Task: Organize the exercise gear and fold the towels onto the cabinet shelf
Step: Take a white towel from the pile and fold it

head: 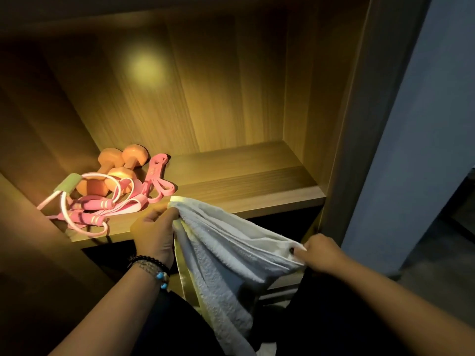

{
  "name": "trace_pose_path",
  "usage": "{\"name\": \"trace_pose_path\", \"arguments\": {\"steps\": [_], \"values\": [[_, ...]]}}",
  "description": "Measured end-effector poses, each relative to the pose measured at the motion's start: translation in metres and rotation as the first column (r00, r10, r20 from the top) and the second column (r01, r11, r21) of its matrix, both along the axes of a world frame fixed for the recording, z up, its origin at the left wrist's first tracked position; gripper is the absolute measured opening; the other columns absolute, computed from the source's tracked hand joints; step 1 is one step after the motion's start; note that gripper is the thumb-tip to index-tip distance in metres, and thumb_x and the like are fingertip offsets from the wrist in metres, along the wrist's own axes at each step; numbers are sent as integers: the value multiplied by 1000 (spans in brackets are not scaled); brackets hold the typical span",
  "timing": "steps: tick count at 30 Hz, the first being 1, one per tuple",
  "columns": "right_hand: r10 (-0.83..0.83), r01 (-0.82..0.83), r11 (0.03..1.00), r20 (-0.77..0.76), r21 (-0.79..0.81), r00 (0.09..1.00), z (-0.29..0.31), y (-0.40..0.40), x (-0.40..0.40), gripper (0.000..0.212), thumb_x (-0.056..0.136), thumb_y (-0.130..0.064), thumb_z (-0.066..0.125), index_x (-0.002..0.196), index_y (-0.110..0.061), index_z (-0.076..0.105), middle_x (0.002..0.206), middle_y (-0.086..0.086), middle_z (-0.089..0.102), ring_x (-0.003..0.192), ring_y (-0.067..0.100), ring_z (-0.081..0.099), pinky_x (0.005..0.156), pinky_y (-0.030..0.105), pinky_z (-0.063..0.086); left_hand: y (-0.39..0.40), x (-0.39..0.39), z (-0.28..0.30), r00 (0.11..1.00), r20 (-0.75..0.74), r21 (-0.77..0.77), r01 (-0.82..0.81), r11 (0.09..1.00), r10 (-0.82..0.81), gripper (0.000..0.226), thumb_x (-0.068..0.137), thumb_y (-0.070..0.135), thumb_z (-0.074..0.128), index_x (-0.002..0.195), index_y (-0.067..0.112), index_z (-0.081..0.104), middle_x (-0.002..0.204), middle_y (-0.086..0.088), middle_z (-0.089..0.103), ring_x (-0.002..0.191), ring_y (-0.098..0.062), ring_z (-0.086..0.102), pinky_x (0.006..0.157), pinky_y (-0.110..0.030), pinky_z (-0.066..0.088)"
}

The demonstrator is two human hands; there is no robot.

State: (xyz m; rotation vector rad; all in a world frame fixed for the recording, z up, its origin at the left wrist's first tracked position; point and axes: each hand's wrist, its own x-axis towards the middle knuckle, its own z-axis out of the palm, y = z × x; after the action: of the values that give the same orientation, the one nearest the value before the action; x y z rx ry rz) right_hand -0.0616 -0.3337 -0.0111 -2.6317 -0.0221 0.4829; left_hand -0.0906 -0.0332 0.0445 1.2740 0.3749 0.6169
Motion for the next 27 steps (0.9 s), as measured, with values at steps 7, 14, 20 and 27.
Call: {"name": "trace_pose_path", "arguments": {"steps": [7,14,20,27], "values": [[76,-35,985,245,-167,966,56,2,23,27,78,-30,71,57,-14,64,56,0,55,58,14,57,48,23,36,26,-7,9,1000,-2,-40,22,999,-22,30,78,-11,62,62,14,68,63,6,69,66,-9,67,64,-25,56],[-1,-9,1000,481,19,877,136,0,50,26,72,-29,76,56,-14,64,54,2,60,53,14,58,45,23,43,42,3,10,988,-91,-201,104,974,-124,25,77,-12,47,86,4,63,92,-7,64,92,-25,58,80,-35,49],[-108,81,993,366,88,925,160,-10,64,26,77,-31,76,70,-7,71,65,8,67,61,16,66,50,21,48,35,2,5,951,-20,-210,299,931,-309,26,72,-9,55,78,8,74,88,-6,71,81,-19,67,72,-29,57],[-347,292,936,367,199,863,152,-25,68,22,75,-26,80,72,-7,69,68,7,64,56,14,61,42,18,37,23,8,12,971,-31,251,239,938,-239,38,79,-17,62,85,19,48,85,-10,65,78,-22,64,70,-37,54]]}}
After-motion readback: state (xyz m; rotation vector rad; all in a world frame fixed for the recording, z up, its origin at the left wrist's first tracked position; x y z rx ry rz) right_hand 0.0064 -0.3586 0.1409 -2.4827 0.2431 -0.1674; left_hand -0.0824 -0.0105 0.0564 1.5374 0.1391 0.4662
